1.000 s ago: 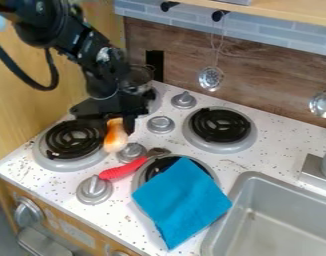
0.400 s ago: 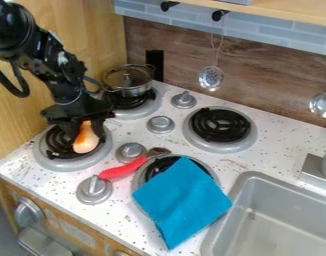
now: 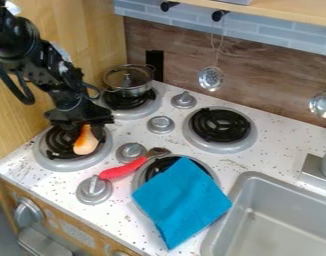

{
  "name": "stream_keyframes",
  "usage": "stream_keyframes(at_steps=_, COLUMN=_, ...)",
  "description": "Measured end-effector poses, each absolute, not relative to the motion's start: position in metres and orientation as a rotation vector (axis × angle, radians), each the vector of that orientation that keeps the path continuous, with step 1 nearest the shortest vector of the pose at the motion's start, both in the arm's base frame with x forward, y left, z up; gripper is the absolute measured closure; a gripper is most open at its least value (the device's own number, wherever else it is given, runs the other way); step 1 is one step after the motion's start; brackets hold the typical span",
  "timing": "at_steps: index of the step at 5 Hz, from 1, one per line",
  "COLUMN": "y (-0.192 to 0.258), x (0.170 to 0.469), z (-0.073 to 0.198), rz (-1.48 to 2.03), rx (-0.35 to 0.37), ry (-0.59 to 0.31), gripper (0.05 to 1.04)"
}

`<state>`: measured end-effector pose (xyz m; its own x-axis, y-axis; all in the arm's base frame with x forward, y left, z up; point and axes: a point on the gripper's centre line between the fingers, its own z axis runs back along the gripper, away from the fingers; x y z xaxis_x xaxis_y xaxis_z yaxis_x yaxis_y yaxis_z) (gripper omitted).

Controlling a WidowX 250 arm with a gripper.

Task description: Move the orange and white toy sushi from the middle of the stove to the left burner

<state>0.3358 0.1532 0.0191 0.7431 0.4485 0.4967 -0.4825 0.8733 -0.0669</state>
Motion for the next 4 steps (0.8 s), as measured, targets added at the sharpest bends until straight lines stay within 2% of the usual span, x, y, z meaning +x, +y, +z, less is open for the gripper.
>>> stream_keyframes(at_steps=1, y=0.156, x=0.335, z=0.018, rz=0.464, rx=0.087, ry=-0.551, gripper=0.415)
stream_keyframes(at_steps=2, y=0.155, x=0.333, z=0.011, rz=0.459, rx=0.093, ry=-0.534, gripper=0.124)
stream_keyframes(at_steps=3, y=0.149, x=0.333, z=0.013, rz=0.475, rx=0.048, ry=-0.523, gripper=0.072)
stream_keyframes(at_steps=4, y=0.134, x=0.332, z=0.04, rz=0.515, rx=-0.053, ry=-0.525, gripper=0.076)
